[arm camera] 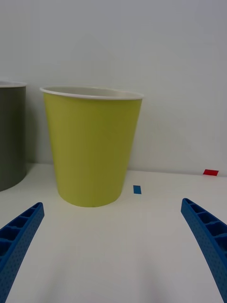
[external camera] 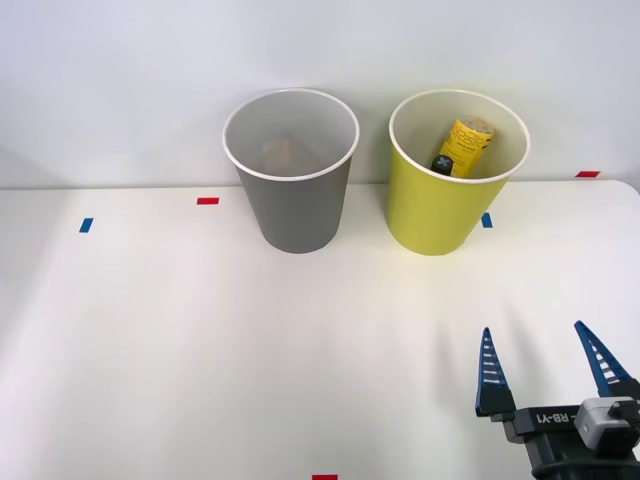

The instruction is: Put cans in the gray bin, plastic bottles in the light green bin

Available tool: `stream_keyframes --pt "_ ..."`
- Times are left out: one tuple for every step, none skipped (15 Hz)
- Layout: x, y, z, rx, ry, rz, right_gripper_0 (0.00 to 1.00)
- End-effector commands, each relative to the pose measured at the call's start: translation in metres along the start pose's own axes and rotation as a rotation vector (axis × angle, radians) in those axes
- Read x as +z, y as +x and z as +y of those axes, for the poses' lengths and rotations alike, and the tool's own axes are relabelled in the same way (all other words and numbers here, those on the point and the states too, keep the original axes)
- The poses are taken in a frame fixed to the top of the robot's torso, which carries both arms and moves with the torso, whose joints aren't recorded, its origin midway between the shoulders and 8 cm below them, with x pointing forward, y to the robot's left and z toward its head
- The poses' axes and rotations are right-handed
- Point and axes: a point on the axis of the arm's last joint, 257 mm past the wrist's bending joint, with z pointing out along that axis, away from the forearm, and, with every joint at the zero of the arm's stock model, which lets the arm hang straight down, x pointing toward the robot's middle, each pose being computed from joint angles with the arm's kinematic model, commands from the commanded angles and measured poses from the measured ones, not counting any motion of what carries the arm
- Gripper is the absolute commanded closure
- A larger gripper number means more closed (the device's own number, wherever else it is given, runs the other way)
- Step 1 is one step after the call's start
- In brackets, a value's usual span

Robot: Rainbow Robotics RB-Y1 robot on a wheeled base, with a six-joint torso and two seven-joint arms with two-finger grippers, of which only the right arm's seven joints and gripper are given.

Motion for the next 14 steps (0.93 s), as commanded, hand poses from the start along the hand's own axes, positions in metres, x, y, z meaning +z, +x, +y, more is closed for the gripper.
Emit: stream_keyframes --pt "-0.016 0.014 -0.001 -0.025 0.011 0.031 0.00" --pt "-0.022 0.017 -0.003 -0.035 0.018 0.041 0.00" --pt "-0.027 0.018 -0.004 -0.044 0.024 0.048 0.00" --pt "-0.034 0.021 -0.004 -0.056 0.030 0.060 0.00" --pt "-0.038 0.022 -0.005 -0.070 0.043 0.066 0.00" --pt "-0.041 0.022 -0.006 -0.079 0.055 0.070 0.00" --pt "-0.044 0.023 -0.007 -0.084 0.068 0.076 0.00" --pt "-0.045 0.023 -0.007 -0.087 0.078 0.077 0.00" --pt "-0.046 0.024 -0.007 -0.090 0.081 0.081 0.00" --pt "-0.046 0.024 -0.008 -0.093 0.084 0.081 0.00" --pt "-0.046 0.025 -0.012 -0.107 0.085 0.083 0.00" --pt "-0.046 0.027 -0.012 -0.109 0.084 0.086 0.00" --pt "-0.045 0.028 -0.013 -0.108 0.084 0.091 0.00" --pt "-0.042 0.029 -0.016 -0.146 0.074 0.096 0.00"
